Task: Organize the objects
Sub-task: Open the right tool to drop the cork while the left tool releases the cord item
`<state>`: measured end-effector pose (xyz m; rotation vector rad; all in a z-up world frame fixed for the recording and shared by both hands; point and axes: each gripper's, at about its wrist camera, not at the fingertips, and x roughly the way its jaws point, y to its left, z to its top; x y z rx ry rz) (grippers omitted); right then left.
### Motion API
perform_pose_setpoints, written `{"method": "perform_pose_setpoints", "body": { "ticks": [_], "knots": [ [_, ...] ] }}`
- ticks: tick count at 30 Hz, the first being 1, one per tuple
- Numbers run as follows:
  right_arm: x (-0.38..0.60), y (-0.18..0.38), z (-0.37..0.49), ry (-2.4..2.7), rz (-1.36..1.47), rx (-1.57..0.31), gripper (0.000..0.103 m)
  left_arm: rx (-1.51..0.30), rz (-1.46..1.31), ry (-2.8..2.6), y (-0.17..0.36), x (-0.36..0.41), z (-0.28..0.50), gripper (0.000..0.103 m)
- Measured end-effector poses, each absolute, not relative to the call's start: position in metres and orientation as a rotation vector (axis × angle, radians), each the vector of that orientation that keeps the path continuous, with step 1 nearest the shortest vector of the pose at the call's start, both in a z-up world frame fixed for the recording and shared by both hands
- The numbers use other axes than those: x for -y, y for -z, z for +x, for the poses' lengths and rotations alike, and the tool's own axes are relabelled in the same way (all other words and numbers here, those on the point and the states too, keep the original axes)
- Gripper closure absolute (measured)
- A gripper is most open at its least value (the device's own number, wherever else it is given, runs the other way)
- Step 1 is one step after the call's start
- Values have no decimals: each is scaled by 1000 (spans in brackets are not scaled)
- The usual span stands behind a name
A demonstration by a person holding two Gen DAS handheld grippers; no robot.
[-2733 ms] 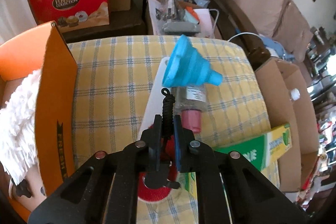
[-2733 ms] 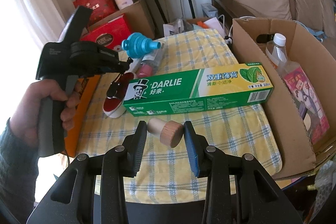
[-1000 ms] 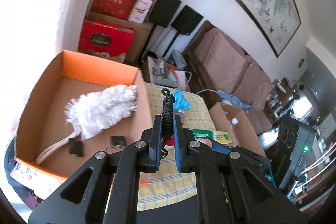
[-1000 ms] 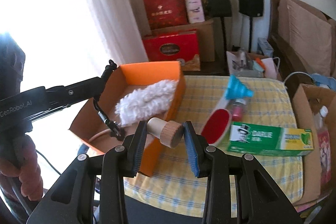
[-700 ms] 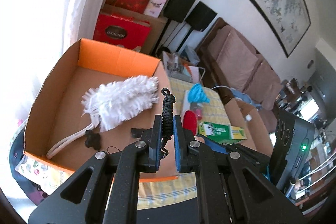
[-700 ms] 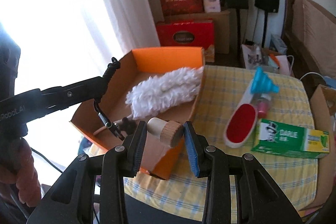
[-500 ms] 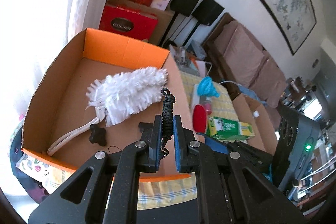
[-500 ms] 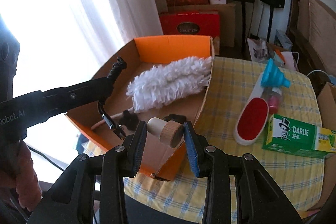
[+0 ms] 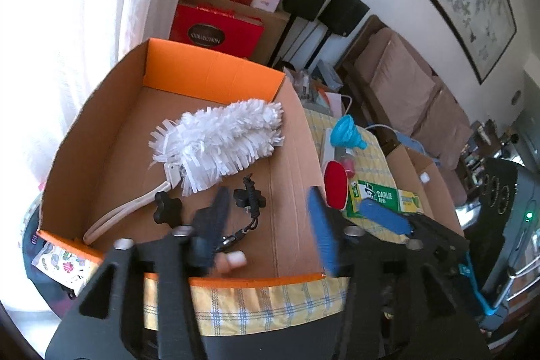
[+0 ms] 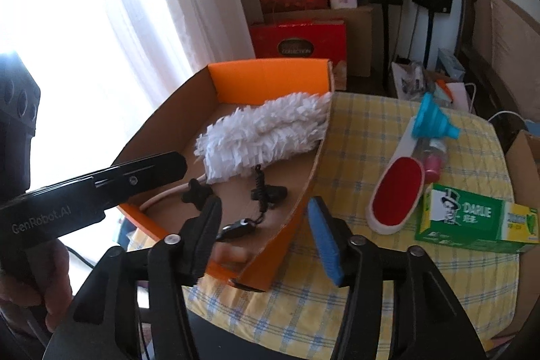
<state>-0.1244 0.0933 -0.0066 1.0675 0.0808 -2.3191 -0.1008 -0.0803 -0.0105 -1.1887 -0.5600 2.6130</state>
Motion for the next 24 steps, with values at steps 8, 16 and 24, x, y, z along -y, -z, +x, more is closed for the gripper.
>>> {"method": "perform_pose_setpoints", "body": {
  "ticks": [8, 16, 24],
  "knots": [
    [-120, -9, -115, 2399, 1035, -84, 18, 548, -1153, -2676, 1, 79, -88, 19],
    [-146, -13, -110, 2441, 1036, -45, 2, 439, -1138, -2700, -4, 61, -81, 1],
    [-182, -19, -107, 2505, 1032, -16, 0, 407, -1124, -2671, -6, 42, -76, 0]
  ]
}}
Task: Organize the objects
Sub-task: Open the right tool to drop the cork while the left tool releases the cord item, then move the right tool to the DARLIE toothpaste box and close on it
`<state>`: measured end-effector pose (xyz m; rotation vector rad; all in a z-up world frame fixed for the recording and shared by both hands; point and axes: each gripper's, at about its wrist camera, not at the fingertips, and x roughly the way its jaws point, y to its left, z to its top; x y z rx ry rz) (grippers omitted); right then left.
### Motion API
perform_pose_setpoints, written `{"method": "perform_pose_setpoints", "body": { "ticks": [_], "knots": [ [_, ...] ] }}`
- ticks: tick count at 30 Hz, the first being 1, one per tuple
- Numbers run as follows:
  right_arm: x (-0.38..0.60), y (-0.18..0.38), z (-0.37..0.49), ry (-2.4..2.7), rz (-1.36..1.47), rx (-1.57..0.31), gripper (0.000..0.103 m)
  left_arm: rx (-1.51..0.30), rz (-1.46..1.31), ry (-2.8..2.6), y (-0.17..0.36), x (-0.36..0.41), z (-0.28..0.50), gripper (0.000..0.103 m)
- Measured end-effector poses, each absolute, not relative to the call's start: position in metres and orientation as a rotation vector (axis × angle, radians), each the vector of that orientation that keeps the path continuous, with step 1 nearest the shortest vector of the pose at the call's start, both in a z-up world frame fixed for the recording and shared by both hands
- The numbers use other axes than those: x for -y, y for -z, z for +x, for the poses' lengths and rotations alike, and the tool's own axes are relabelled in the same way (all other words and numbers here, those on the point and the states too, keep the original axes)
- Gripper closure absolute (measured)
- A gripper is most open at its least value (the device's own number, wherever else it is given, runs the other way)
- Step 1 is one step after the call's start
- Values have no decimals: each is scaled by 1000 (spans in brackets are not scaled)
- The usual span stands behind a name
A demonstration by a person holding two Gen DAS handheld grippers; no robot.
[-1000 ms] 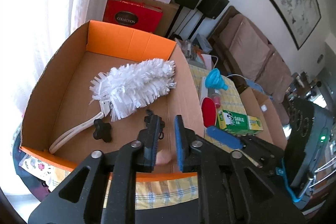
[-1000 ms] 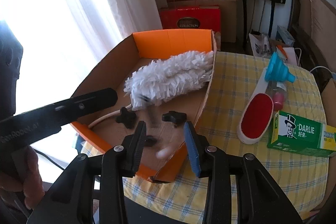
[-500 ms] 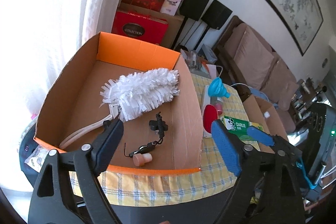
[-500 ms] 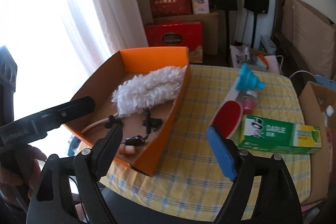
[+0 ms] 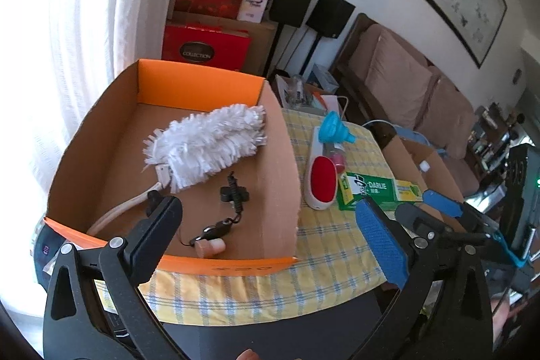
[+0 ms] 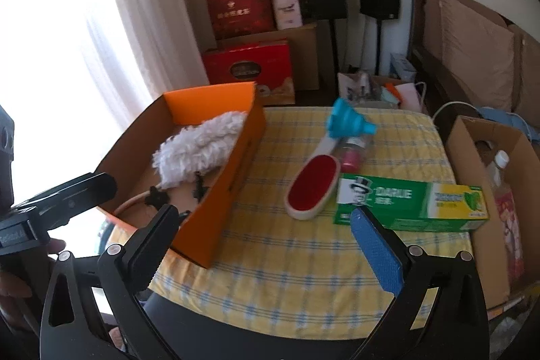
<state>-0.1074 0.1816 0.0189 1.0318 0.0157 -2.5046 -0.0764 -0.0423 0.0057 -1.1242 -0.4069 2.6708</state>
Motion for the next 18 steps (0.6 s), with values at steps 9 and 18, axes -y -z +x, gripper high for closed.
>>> {"method": "perform_pose_setpoints", "body": {
  "ticks": [9, 18],
  "knots": [
    [-218, -23, -109, 2582, 1044, 13, 0, 249, -1098, -2710, -10, 10, -72, 0],
    [-236, -28, -108, 2623, 1030, 7, 0, 191, -1093, -2709, -12, -17, -74, 0]
  ]
}}
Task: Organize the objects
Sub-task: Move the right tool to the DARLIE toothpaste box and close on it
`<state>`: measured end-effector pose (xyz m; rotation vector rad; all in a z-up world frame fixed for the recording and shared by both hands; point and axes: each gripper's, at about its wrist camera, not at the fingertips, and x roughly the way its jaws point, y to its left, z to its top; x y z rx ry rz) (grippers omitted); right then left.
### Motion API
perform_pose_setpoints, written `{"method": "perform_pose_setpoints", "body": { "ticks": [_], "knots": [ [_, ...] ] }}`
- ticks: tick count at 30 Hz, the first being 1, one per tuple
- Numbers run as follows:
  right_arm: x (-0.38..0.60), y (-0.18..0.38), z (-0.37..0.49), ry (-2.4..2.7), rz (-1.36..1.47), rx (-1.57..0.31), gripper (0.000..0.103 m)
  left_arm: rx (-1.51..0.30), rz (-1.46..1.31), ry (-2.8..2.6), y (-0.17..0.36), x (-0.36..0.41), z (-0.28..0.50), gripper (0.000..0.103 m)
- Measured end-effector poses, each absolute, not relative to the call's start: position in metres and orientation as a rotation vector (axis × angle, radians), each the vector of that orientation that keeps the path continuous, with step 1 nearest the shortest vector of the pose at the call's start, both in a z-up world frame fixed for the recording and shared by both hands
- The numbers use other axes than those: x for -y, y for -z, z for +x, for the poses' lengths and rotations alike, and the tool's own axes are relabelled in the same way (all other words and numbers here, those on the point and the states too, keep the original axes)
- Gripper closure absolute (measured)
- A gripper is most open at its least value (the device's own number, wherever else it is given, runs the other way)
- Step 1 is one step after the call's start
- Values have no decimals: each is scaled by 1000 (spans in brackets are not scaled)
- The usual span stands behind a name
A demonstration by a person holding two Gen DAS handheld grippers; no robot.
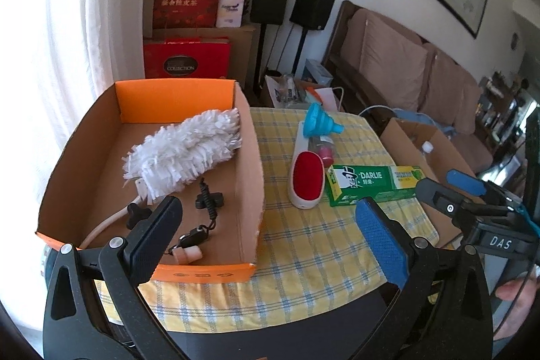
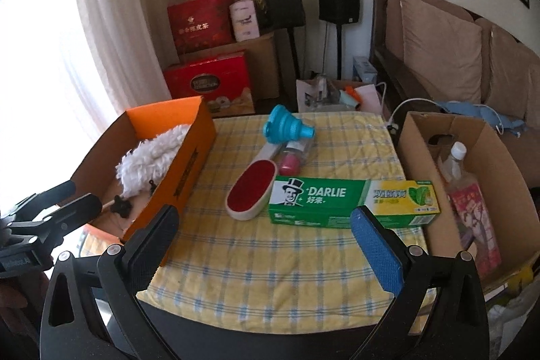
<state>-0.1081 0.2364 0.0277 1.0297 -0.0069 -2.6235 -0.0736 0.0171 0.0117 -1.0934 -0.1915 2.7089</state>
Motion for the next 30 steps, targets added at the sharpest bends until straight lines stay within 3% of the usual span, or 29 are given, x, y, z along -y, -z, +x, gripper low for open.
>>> {"method": "perform_pose_setpoints", "body": {
  "ticks": [30],
  "knots": [
    [-332, 9, -138, 2713, 1146, 188, 0, 121, -1051, -2546, 14, -98, -84, 1]
  ]
}}
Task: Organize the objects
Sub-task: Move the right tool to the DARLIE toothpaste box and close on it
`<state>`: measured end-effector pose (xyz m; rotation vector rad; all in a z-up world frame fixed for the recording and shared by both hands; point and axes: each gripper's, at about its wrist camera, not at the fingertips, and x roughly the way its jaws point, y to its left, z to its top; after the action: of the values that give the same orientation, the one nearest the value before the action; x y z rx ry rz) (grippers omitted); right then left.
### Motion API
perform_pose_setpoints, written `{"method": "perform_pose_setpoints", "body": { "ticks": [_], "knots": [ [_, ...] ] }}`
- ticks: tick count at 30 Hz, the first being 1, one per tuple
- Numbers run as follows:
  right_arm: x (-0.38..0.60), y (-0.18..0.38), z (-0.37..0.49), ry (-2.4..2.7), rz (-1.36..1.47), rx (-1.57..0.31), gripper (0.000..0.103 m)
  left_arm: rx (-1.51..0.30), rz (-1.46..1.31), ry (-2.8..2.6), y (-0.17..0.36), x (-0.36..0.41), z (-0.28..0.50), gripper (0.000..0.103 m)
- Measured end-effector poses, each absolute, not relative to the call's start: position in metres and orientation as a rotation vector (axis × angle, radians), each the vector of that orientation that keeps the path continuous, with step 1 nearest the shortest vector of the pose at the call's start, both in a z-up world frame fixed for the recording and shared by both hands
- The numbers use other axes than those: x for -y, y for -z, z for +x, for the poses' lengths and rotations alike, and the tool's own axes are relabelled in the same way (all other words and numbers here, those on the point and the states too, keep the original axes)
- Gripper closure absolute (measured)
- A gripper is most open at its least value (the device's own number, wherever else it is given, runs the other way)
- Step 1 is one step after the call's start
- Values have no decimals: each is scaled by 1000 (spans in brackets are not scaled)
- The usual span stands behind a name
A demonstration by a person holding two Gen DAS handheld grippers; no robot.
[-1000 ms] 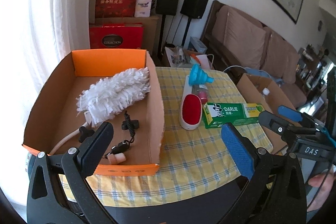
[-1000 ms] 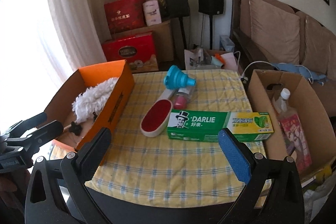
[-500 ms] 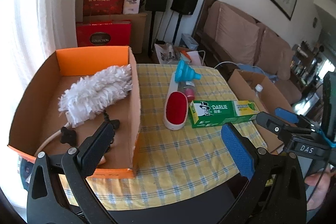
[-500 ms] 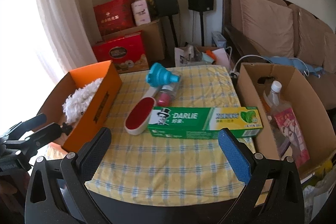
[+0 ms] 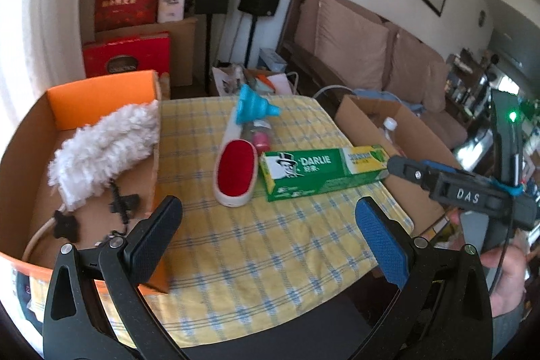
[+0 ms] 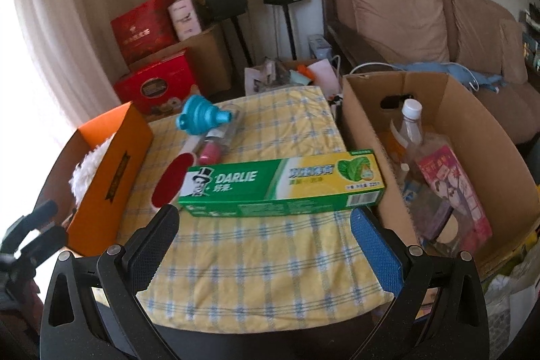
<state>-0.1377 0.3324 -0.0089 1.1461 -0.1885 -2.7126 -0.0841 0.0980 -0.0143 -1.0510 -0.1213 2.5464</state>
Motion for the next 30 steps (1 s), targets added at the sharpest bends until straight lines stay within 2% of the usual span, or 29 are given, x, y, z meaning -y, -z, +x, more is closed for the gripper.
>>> {"method": "perform_pose_setpoints", "body": {
  "ticks": [6, 9, 18, 25, 30],
  "knots": [
    [-342, 12, -148, 2741, 1113, 179, 1, 114, -1082, -2502, 31, -119, -99, 1],
    [-350, 12, -160, 2734, 1136, 181, 8, 137, -1120, -2459, 42, -127, -111, 1],
    [-335, 16, -208, 2612, 1182, 167, 9, 175, -1190, -2409, 70, -139, -135, 2],
    [-308, 45, -266, 2478, 1318, 11, 9, 171, -1216, -2397, 81, -137, -133, 2],
    [-311, 66, -292, 2422, 1429, -4, 10, 186, -1227, -2385, 85, -134, -132, 2]
  ]
}}
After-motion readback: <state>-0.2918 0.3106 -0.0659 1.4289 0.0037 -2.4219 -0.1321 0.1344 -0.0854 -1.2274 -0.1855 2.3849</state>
